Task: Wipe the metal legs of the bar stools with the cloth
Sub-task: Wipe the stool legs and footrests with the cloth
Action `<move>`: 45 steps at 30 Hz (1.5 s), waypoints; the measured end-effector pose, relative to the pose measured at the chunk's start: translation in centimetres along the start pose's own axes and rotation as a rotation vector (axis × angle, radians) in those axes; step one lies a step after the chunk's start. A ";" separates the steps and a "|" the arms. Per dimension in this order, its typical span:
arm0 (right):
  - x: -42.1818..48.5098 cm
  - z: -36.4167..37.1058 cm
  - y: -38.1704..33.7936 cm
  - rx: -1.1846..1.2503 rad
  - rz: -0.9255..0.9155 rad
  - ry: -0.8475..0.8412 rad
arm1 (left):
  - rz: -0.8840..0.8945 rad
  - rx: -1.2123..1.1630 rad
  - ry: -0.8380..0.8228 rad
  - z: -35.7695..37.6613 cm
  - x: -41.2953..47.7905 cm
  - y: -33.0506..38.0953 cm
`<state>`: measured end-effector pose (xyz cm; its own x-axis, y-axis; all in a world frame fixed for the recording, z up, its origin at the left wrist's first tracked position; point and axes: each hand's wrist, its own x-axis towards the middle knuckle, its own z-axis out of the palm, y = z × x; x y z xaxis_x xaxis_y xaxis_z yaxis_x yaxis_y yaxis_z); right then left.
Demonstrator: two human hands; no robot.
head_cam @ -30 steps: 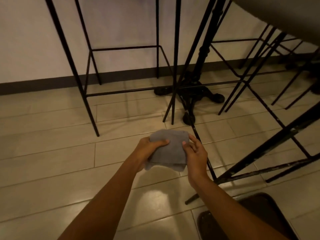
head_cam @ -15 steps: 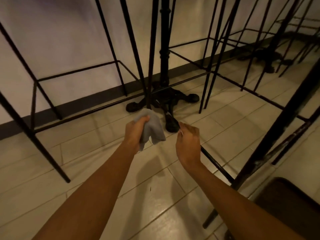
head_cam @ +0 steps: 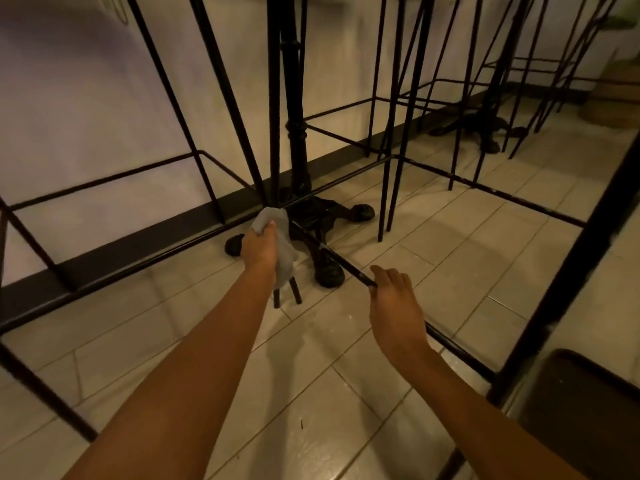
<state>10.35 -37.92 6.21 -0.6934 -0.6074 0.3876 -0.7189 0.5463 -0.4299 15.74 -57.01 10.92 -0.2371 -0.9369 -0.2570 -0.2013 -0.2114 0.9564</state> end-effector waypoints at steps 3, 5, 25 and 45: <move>0.0 0.3 0.1 0.026 0.021 -0.008 | 0.024 -0.015 -0.002 0.7 1.4 0.3; 0.2 0.2 0.1 0.061 0.038 -0.027 | 0.046 0.011 -0.031 1.3 1.7 0.3; 0.3 0.2 -0.4 0.152 0.081 0.038 | 0.366 0.350 -0.237 3.8 2.4 -0.5; 0.3 0.2 -0.4 0.145 0.073 0.057 | 0.560 0.487 -0.444 2.9 1.5 -1.7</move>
<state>10.43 -38.48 6.35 -0.7484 -0.5330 0.3948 -0.6545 0.4967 -0.5700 12.96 -57.28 8.47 -0.7520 -0.6504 0.1068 -0.3046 0.4867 0.8188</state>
